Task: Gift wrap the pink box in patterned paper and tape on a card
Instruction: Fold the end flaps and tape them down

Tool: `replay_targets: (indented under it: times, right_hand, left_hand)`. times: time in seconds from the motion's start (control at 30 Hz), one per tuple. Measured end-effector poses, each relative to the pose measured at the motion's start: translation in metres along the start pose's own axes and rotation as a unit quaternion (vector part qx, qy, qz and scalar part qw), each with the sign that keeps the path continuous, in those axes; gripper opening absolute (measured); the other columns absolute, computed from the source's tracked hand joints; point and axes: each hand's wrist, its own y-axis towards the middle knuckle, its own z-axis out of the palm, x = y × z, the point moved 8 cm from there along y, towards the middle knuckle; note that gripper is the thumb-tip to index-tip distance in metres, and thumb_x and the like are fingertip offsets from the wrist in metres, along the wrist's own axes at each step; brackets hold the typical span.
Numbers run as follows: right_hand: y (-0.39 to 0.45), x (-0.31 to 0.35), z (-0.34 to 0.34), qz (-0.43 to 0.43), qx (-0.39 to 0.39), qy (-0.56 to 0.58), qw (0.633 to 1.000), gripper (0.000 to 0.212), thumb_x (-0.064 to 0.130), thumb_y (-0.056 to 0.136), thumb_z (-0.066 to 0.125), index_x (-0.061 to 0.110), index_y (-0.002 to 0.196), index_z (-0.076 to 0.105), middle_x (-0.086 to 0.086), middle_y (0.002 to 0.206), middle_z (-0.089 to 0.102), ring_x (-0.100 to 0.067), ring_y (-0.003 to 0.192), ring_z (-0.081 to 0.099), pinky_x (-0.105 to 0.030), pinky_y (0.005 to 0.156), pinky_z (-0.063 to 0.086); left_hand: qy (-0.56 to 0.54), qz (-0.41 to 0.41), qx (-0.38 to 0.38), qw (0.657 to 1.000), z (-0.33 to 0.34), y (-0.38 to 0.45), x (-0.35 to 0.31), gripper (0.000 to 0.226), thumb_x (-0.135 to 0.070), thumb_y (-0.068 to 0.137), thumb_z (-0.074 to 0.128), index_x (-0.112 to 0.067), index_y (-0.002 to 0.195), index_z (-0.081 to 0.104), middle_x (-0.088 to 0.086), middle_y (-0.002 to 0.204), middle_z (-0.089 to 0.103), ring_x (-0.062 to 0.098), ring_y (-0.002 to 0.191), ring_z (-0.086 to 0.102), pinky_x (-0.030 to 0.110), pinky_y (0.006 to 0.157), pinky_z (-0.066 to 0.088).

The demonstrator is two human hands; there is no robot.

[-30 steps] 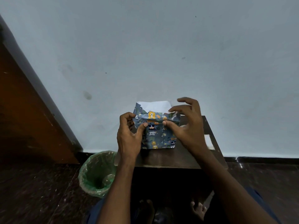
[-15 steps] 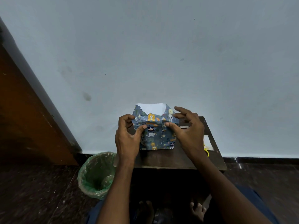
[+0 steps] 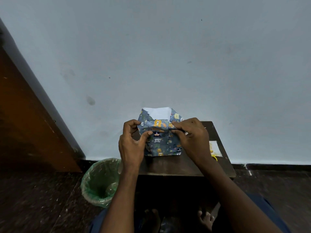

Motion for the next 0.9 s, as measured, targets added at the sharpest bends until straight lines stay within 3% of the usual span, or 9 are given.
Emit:
replay_targets:
  times: [0.13,0.23,0.37,0.5,0.63,0.77,0.83,0.9]
  right_hand:
    - [0.0,-0.002,0.0,0.005,-0.011,-0.003,1.0,0.019,0.009,0.08,0.088,0.014,0.098,0.083,0.004,0.089,0.078,-0.022,0.083,0.065,-0.042,0.071,0.056]
    - [0.0,-0.004,0.009,0.005,0.015,0.012,1.0,0.008,0.018,0.088,0.083,0.016,0.095,0.079,0.005,0.096,0.076,-0.022,0.091,0.064,-0.048,0.079,0.05]
    - [0.004,-0.011,0.021,0.056,0.032,0.019,0.998,0.021,0.035,0.084,0.074,0.017,0.093,0.079,0.007,0.1,0.071,-0.02,0.098,0.061,-0.052,0.083,0.046]
    - [0.009,0.0,0.027,0.031,0.042,0.039,0.998,0.009,0.017,0.082,0.073,0.012,0.089,0.076,0.004,0.094,0.072,-0.02,0.091,0.064,-0.05,0.08,0.048]
    - [0.014,0.007,0.032,0.017,0.061,0.108,0.992,0.012,0.006,0.093,0.064,0.002,0.092,0.075,-0.004,0.092,0.072,-0.024,0.089,0.067,-0.043,0.075,0.053]
    - [0.017,0.005,0.031,0.077,0.085,0.2,0.973,0.04,0.022,0.106,0.054,0.001,0.074,0.064,-0.007,0.083,0.062,-0.03,0.084,0.06,-0.051,0.074,0.046]
    - [0.018,0.009,0.035,0.086,0.104,0.195,0.971,0.036,0.036,0.1,0.064,0.008,0.077,0.069,-0.002,0.085,0.06,-0.027,0.087,0.059,-0.05,0.077,0.046]
    - [0.018,0.013,0.043,0.084,0.127,0.162,0.975,0.021,0.05,0.086,0.076,0.029,0.085,0.076,0.006,0.089,0.059,-0.02,0.093,0.06,-0.049,0.083,0.047]
  left_hand:
    - [-0.002,-0.003,0.001,1.0,0.0,0.0,0.001,0.043,-0.029,0.08,0.093,-0.031,0.112,0.065,-0.027,0.106,0.072,-0.004,0.103,0.067,0.017,0.082,0.053]
    - [-0.022,-0.012,-0.001,1.0,0.001,-0.001,0.002,0.041,-0.023,0.08,0.094,-0.029,0.11,0.067,-0.027,0.104,0.072,-0.005,0.099,0.068,0.015,0.079,0.052]
    - [-0.07,-0.027,0.003,0.997,0.005,0.0,0.007,0.035,-0.012,0.08,0.092,-0.025,0.106,0.072,-0.019,0.103,0.076,0.003,0.094,0.072,0.026,0.082,0.059]
    - [-0.075,-0.003,-0.009,0.997,0.003,0.001,0.003,0.029,-0.009,0.08,0.091,-0.023,0.103,0.078,-0.007,0.125,0.073,0.013,0.115,0.072,0.026,0.092,0.059]
    - [-0.058,0.048,-0.039,0.996,-0.002,0.002,-0.007,0.027,-0.008,0.079,0.092,-0.013,0.103,0.082,-0.001,0.115,0.06,0.013,0.109,0.068,0.037,0.091,0.063]
    - [-0.025,0.073,-0.041,0.996,-0.001,0.003,-0.007,0.029,-0.009,0.08,0.092,-0.015,0.107,0.083,-0.004,0.113,0.06,0.021,0.108,0.068,0.047,0.088,0.062]
    - [-0.016,0.084,-0.041,0.995,0.0,0.002,-0.009,0.032,-0.008,0.079,0.093,-0.016,0.109,0.082,-0.003,0.114,0.059,0.022,0.109,0.068,0.047,0.089,0.062]
    - [-0.013,0.087,-0.043,0.995,-0.001,0.002,-0.011,0.034,-0.006,0.079,0.092,-0.016,0.11,0.082,-0.002,0.114,0.058,0.022,0.11,0.067,0.045,0.089,0.062]
